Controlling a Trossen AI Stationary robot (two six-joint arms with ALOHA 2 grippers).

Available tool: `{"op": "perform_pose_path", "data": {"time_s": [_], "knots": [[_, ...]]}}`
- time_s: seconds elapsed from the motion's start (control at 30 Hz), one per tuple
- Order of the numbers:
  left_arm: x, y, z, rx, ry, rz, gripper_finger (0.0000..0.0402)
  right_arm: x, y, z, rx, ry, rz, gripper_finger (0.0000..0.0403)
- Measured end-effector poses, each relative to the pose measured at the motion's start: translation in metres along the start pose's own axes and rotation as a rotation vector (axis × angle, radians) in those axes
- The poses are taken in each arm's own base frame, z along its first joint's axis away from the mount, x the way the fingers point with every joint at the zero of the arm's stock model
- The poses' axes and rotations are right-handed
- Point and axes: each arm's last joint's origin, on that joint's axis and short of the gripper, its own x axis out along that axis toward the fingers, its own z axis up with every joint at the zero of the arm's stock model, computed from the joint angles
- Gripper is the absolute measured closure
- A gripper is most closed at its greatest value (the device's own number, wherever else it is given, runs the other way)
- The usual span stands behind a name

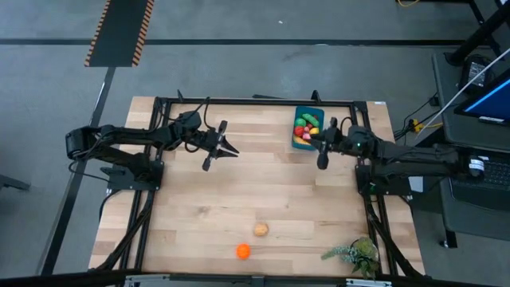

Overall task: Pick and placing Produce into tupperware
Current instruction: Put the pink peach into the blue bin

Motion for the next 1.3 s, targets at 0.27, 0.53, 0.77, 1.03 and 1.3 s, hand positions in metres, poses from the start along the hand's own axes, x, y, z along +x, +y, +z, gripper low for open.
{"op": "perform_pose_path", "data": {"time_s": [0.27, 0.53, 0.77, 1.03, 1.3], "knots": [[0.000, 0.000, -0.001, -0.005, 0.006, -0.001, 0.0337, 0.000, -0.022, -0.003, 0.068, 0.025, -0.210, 0.0355], [0.000, 0.000, -0.001, -0.003, 0.010, 0.018, 0.0323, 0.002, -0.037, -0.012, 0.113, 0.140, -0.293, 0.0355], [0.000, 0.002, -0.001, -0.003, 0.026, 0.088, 0.0313, 0.017, -0.050, 0.004, 0.092, 0.353, -0.321, 0.0356], [0.000, 0.003, -0.001, -0.003, 0.027, 0.092, 0.0304, 0.040, -0.066, 0.024, 0.129, 0.717, -0.231, 0.0356], [0.000, 0.002, -0.003, -0.016, 0.046, 0.088, 0.0315, 0.068, -0.075, 0.036, 0.090, 0.987, -0.146, 0.0356]]}}
